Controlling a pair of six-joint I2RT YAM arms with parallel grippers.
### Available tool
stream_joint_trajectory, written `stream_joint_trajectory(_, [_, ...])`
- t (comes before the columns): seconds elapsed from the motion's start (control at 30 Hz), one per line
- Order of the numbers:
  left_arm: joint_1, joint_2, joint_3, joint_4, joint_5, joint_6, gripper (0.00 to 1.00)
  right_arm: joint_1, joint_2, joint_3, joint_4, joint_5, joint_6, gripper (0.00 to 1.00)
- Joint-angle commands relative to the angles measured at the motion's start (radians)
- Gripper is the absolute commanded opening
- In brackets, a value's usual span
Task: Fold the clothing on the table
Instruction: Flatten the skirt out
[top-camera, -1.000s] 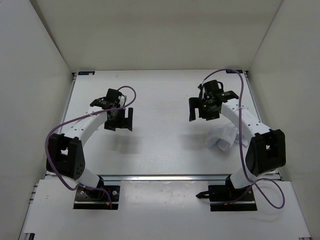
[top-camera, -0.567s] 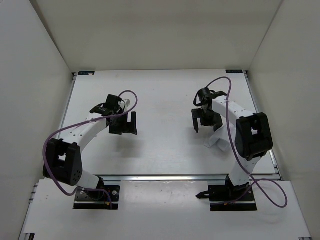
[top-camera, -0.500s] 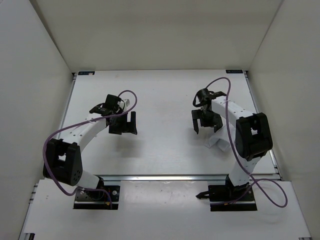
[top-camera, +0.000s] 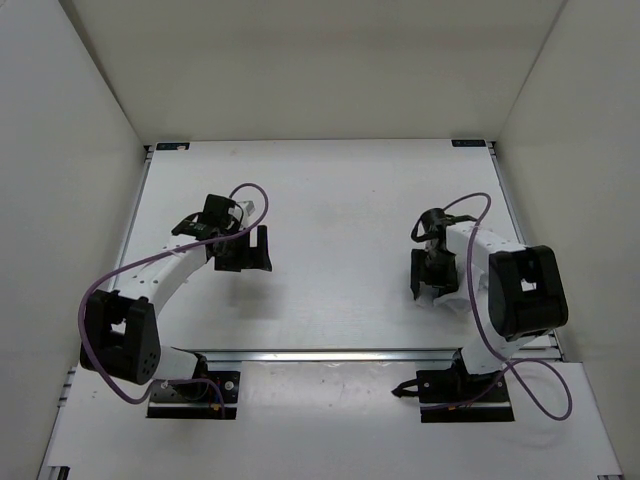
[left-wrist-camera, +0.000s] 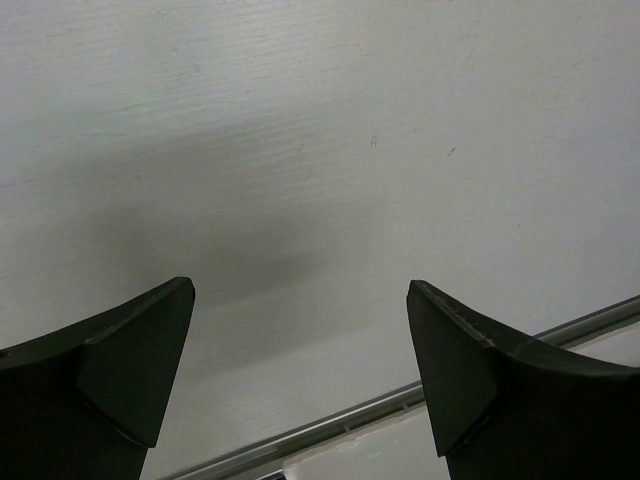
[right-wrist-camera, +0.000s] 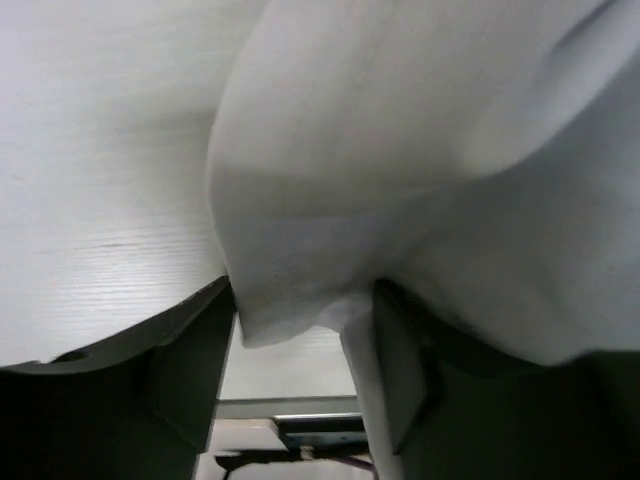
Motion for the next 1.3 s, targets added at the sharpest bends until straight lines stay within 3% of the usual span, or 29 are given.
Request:
stream_joint_trajectory(0.0, [-0.002, -0.036, -0.005, 0.012, 0.025, 0.002, 0.99, -0.009, -0.052, -0.019, 0.114, -0.047, 0.022, 0.52])
stream_joint_trajectory(0.03, [-0.002, -0.036, 0.002, 0.018, 0.022, -0.001, 0.99, -0.011, -0.047, -0.025, 0.117, -0.041, 0.021, 0.5])
stream_joint_trajectory(0.13, [-0.011, -0.042, 0.002, 0.011, 0.021, -0.004, 0.99, 0.002, -0.02, -0.038, 0.158, -0.05, 0.019, 0.33])
stream_joint_trajectory(0.2, [-0.014, -0.041, 0.002, 0.006, 0.016, -0.009, 0.99, 0.011, 0.002, -0.032, 0.171, -0.056, 0.021, 0.1])
stream_joint_trajectory(0.23, [-0.01, -0.044, 0.002, -0.003, 0.011, -0.016, 0.98, 0.018, 0.011, -0.024, 0.172, -0.062, 0.022, 0.03])
stream_joint_trajectory(0.43, [0.03, -0.061, -0.013, 0.014, -0.004, -0.016, 0.99, 0.118, 0.094, 0.191, 0.106, -0.111, -0.013, 0.0])
stream_joint_trajectory(0.53, [0.061, -0.059, 0.016, 0.014, -0.024, -0.018, 0.99, 0.213, 0.16, 0.448, 0.068, -0.186, -0.042, 0.0])
stream_joint_trajectory(0.73, [0.081, -0.056, 0.162, -0.058, -0.087, 0.008, 0.99, 0.36, 0.232, 1.168, 0.002, -0.297, -0.103, 0.0])
stream_joint_trajectory(0.83, [0.081, -0.076, 0.22, -0.089, -0.142, 0.011, 0.99, 0.356, 0.206, 1.309, 0.046, -0.406, -0.057, 0.0])
stream_joint_trajectory(0.87, [0.076, -0.085, 0.238, -0.084, -0.156, 0.005, 0.99, 0.35, 0.154, 1.262, 0.071, -0.427, -0.038, 0.01])
stream_joint_trajectory(0.93, [0.081, -0.139, 0.242, -0.055, -0.159, -0.007, 0.99, 0.318, 0.033, 0.984, 0.245, -0.43, -0.014, 0.0])
stream_joint_trajectory(1.07, [0.076, -0.203, 0.248, -0.012, -0.114, -0.047, 0.99, 0.125, -0.183, 0.521, 0.5, -0.582, 0.122, 0.0])
stream_joint_trajectory(1.13, [0.059, -0.216, 0.254, -0.009, -0.101, -0.05, 0.99, 0.058, -0.22, 0.307, 0.499, -0.613, 0.122, 0.0])
stream_joint_trajectory(1.27, [0.033, -0.274, 0.211, 0.031, -0.064, -0.076, 0.99, -0.017, -0.234, 0.061, 0.415, -0.614, 0.027, 0.0])
